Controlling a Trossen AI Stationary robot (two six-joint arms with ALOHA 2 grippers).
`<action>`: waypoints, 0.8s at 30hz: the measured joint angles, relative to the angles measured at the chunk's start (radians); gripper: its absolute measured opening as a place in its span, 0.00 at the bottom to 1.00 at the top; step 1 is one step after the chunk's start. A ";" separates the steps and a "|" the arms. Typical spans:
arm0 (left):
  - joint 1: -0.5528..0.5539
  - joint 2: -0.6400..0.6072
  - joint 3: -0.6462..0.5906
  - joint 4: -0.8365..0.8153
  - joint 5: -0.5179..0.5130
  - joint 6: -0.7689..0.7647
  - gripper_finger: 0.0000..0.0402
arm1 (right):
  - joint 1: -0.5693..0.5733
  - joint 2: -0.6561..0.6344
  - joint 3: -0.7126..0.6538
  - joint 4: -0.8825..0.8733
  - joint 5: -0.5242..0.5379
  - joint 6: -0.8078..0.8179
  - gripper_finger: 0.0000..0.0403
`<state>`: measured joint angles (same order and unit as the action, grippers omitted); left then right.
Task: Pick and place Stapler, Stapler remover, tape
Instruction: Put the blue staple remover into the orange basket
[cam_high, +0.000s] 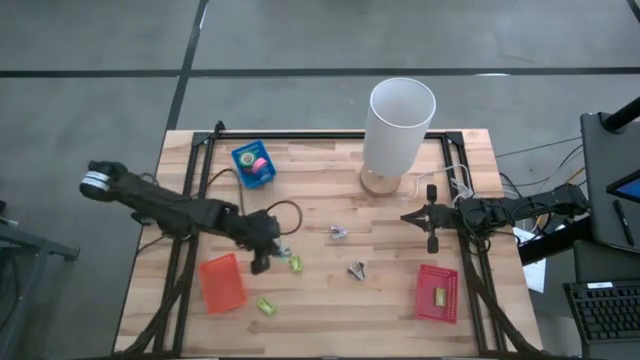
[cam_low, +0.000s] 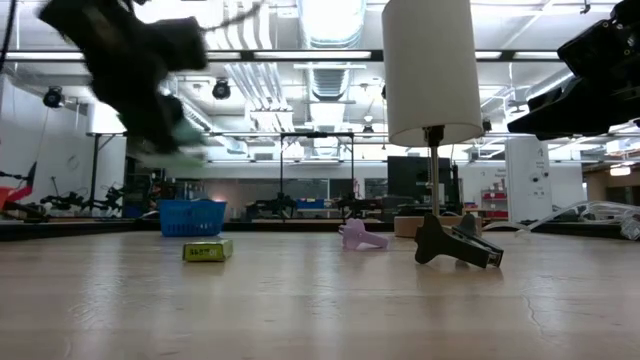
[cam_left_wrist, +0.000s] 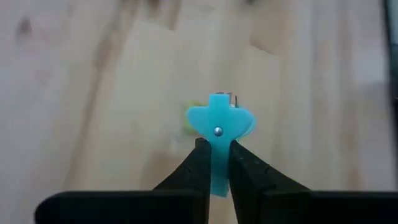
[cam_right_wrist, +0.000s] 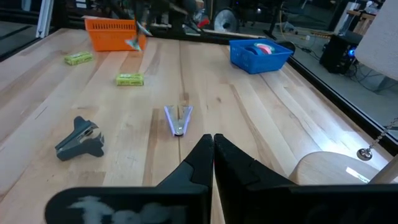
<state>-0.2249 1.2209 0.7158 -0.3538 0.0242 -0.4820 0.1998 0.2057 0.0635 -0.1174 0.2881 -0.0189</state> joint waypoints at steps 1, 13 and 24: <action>-0.026 -0.027 0.000 -0.027 -0.001 -0.031 0.09 | 0.000 0.000 0.000 -0.001 0.000 0.000 0.02; -0.299 -0.275 0.000 -0.232 -0.007 -0.459 0.09 | 0.000 0.000 0.000 0.000 0.000 0.000 0.02; -0.452 -0.320 0.000 -0.378 0.072 -0.880 0.09 | 0.000 0.000 0.000 -0.001 0.000 0.000 0.02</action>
<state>-0.6765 0.9005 0.7155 -0.7314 0.0963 -1.3616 0.1998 0.2058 0.0635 -0.1181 0.2878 -0.0189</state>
